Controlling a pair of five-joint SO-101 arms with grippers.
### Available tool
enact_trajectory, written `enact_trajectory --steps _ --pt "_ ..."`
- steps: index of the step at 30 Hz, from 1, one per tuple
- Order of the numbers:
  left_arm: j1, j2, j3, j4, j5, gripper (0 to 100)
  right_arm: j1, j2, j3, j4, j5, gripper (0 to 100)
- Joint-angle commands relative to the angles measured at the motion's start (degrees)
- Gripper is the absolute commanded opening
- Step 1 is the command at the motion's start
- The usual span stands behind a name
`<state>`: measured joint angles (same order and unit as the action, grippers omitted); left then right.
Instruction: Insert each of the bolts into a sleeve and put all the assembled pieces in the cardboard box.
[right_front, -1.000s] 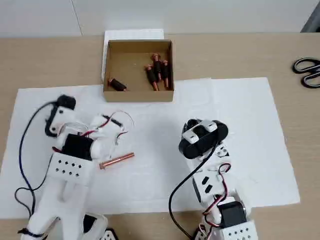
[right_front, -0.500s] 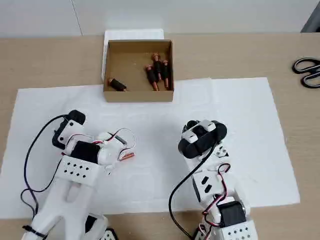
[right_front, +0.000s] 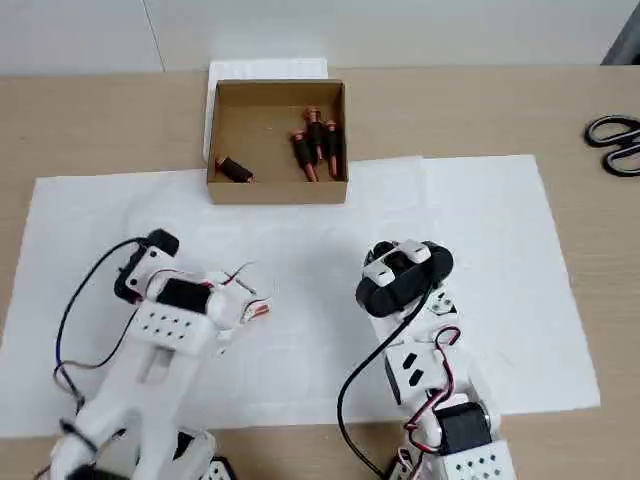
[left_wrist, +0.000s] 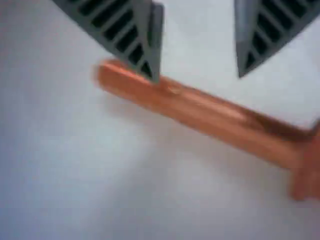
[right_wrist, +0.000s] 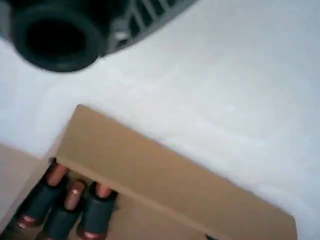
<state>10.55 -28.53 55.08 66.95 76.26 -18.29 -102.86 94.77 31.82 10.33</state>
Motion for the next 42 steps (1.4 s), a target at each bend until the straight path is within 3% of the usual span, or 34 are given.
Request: enact_trajectory --steps 1,8,16,28,42 --pt "-1.49 5.98 -4.97 3.34 2.02 10 0.13 -0.84 -0.44 -0.92 0.35 0.4" --pt "-4.66 15.65 -14.90 7.30 2.46 10 0.13 -0.84 -0.44 -0.92 0.35 0.4" --pt "-5.71 23.82 -16.04 7.65 2.90 10 0.13 -0.84 -0.62 -0.92 0.35 0.4" --pt "-5.63 25.23 -23.08 19.08 1.67 10 0.13 -0.84 -0.88 -0.92 0.44 0.4" --pt "-2.11 25.14 -24.40 18.02 -1.05 10 0.13 -0.92 -0.97 -0.92 0.44 0.4"
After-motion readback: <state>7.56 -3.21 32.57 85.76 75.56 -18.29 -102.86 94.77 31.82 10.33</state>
